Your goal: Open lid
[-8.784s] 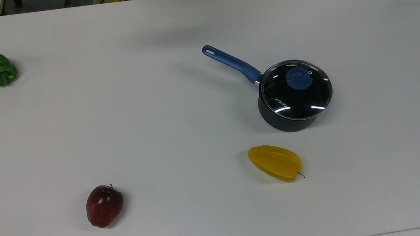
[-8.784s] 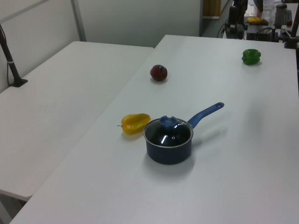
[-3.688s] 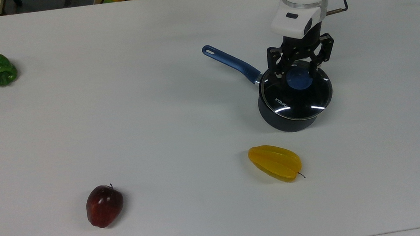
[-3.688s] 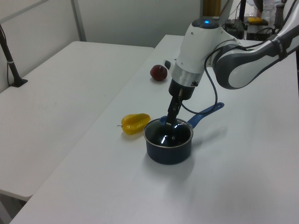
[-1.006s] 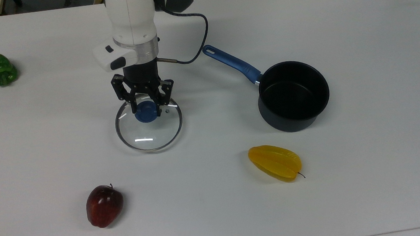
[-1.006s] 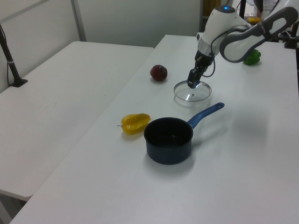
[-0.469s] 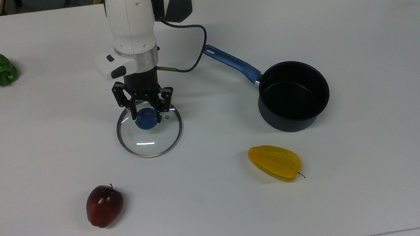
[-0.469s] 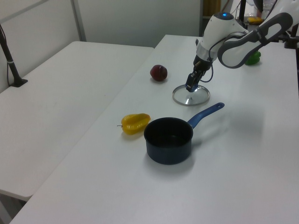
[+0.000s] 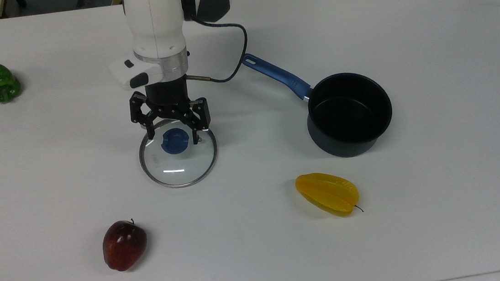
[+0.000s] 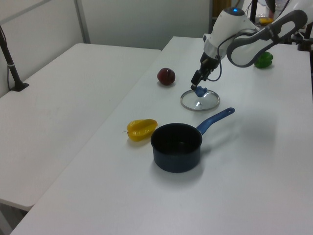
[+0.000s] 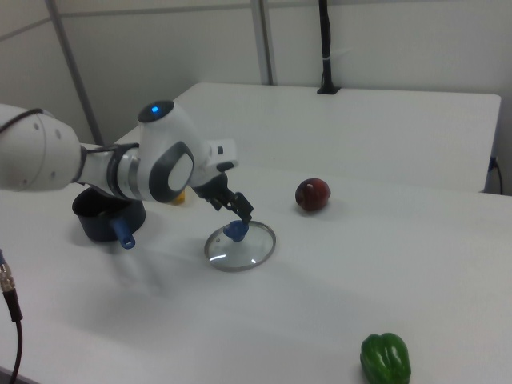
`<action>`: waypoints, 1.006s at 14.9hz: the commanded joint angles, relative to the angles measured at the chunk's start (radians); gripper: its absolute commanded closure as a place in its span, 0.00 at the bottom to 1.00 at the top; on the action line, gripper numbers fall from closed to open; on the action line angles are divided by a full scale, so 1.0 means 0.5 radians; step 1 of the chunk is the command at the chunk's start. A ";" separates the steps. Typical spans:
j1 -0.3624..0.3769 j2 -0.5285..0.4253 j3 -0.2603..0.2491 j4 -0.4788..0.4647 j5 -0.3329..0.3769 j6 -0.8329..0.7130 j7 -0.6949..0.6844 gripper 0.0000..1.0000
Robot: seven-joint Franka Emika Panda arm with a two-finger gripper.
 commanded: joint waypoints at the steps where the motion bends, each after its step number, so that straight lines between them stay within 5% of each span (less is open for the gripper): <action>1: 0.090 -0.251 0.025 0.046 0.039 -0.461 -0.053 0.00; 6: 0.210 -0.524 0.025 0.236 0.054 -1.335 -0.069 0.00; 10: 0.278 -0.733 -0.021 0.264 0.121 -1.827 -0.365 0.00; 15: 0.265 -0.816 -0.131 0.405 0.180 -2.119 -0.507 0.00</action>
